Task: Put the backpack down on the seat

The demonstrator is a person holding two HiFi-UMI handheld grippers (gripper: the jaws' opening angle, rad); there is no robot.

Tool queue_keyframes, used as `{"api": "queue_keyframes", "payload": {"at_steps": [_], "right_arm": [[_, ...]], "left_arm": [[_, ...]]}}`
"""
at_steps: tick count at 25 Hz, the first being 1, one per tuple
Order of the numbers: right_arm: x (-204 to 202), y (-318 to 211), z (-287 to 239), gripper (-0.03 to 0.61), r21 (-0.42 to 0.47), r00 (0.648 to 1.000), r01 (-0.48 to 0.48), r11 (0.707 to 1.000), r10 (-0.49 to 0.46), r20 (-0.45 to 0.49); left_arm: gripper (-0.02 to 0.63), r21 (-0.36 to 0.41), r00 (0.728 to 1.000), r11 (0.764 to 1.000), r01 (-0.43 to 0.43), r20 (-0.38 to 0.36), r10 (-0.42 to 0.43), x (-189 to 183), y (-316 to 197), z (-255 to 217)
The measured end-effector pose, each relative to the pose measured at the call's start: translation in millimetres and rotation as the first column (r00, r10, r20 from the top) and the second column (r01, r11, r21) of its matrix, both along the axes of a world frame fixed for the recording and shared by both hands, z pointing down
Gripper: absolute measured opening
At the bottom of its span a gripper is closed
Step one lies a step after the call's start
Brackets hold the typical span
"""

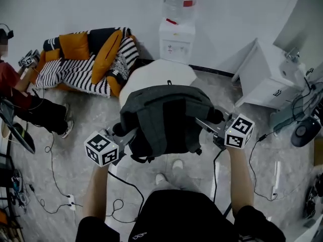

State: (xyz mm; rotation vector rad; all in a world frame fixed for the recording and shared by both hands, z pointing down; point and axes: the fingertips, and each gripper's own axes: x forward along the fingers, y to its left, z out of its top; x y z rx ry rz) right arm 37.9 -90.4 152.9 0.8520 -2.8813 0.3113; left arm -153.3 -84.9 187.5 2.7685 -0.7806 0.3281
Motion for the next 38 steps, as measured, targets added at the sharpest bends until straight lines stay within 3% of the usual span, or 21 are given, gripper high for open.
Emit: {"api": "queue_keyframes", "payload": {"at_steps": [14,23,32,38], "right_arm": [[45.5,-72.6,19.0,0.132,-0.084,1.0,0.01,0.996,-0.009,0.013],[25.5,-99.2,63.0,0.132,-0.217,0.999,0.006,0.976,0.002,0.035],[-9.7,-165.6,135.6,0.132,-0.338,0.996,-0.092,0.937,0.094,-0.011],[-12.2,-179.3,164.5,0.132,-0.394,0.99,-0.137,0.909,0.138,-0.027]], "left_arm": [[0.103,-0.049,0.999,0.998,0.04,-0.014,-0.041,45.4,-66.4,17.5],[0.103,-0.163,0.999,0.986,0.045,0.003,-0.045,25.1,-90.0,57.4],[0.103,-0.269,0.999,0.963,-0.026,-0.033,0.017,-8.0,-167.8,136.1],[0.101,-0.319,0.998,0.947,-0.045,-0.046,0.032,-10.9,-186.2,167.0]]}}
